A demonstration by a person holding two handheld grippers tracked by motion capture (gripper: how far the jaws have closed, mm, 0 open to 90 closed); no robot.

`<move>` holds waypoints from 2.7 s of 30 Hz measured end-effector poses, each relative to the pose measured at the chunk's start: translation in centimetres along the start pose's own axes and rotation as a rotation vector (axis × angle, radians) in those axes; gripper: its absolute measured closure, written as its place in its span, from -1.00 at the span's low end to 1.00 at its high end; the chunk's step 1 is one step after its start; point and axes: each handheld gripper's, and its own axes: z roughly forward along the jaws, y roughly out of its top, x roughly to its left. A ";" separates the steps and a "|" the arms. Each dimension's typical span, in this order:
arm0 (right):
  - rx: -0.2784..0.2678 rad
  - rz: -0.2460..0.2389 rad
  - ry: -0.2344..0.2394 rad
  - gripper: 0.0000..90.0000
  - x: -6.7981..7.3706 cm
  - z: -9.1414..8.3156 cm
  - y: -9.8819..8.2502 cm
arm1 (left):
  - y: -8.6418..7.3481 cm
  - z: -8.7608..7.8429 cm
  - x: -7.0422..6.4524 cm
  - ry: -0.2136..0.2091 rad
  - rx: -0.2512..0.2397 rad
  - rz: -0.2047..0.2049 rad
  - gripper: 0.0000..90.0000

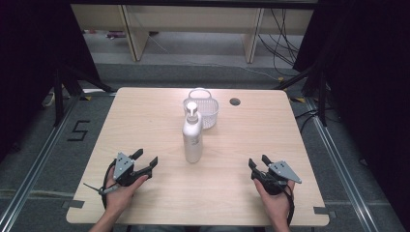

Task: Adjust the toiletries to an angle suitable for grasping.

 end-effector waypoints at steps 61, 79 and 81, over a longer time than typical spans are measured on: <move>0.010 0.051 0.007 -0.01 0.2 -0.1 -0.1 | 8.1 7.5 -12.0 -0.239 0.066 0.153 0.99; -0.003 0.014 0.008 -0.01 -0.1 -0.1 0.0 | 8.1 8.4 -12.4 -0.158 0.075 0.189 0.99; -0.004 0.012 0.008 -0.02 -0.1 -0.1 0.0 | 8.1 8.3 -12.3 -0.158 0.077 0.187 0.99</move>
